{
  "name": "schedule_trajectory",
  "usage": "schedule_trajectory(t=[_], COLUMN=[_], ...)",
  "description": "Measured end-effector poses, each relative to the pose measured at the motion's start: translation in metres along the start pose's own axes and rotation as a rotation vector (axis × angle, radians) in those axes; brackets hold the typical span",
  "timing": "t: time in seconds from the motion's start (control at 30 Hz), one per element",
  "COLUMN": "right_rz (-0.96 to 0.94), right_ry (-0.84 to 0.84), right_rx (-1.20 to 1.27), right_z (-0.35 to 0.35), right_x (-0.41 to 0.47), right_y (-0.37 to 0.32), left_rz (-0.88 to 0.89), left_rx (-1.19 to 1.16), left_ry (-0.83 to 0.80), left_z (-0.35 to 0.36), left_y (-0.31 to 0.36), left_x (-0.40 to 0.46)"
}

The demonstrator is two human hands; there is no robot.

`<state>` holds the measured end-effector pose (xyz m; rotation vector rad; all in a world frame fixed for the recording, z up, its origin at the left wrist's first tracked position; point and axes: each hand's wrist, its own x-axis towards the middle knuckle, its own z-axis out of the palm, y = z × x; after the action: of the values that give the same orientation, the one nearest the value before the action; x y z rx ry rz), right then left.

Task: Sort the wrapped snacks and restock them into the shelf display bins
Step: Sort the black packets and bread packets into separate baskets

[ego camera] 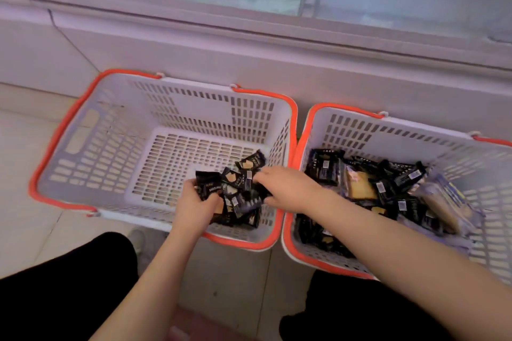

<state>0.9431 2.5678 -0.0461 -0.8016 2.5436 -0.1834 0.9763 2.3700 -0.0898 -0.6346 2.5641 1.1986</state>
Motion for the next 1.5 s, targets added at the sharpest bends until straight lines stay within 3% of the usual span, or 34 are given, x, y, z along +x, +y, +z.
schedule_trajectory(t=[0.07,0.17,0.27,0.33,0.43,0.5,0.57,0.67,0.8,1.0,1.17,1.37,1.5], right_rz=[-0.006,0.053,0.301,0.467,0.685,0.838,0.918,0.836,0.64,0.573,0.505,0.493,0.55], right_ry=[0.054,0.33,0.541,0.602,0.612,0.534,0.403,0.124,-0.025,-0.04,-0.08,-0.036,0.174], right_rx=[0.037,0.125,0.347,0.501,0.715,0.827,0.778,0.495,0.394,0.306,0.345,0.25,0.272], right_z=[0.004,0.012,0.029,0.045,0.073,0.091,0.105,0.122,0.14,0.168,0.182,0.183,0.174], right_x=[-0.008,-0.026,-0.05,-0.067,-0.092,-0.108,-0.121,-0.131,-0.121,-0.1,-0.09,-0.079,-0.085], right_y=[0.004,0.01,0.02,0.036,0.062,0.082,0.101,0.119,0.127,0.139,0.141,0.144,0.147], left_rz=[0.051,0.165,0.249,0.357,0.681,0.864,0.965,0.919,0.69,0.526,0.321,0.211,0.246], left_rx=[0.098,0.235,0.286,0.237,0.162,0.127,0.151,0.371,0.834,1.214,1.193,1.142,1.005], left_ry=[-0.101,-0.286,-0.497,-0.506,-0.296,-0.306,-0.417,-0.608,-0.749,-0.632,-0.638,-0.622,-0.628], left_z=[0.006,0.02,0.03,0.034,0.038,0.047,0.063,0.102,0.156,0.212,0.238,0.246,0.239], left_y=[0.001,0.01,0.021,0.033,0.065,0.089,0.106,0.117,0.116,0.09,0.07,0.063,0.068], left_x=[0.002,-0.002,-0.013,-0.023,-0.041,-0.053,-0.06,-0.059,-0.048,-0.041,-0.037,-0.035,-0.027])
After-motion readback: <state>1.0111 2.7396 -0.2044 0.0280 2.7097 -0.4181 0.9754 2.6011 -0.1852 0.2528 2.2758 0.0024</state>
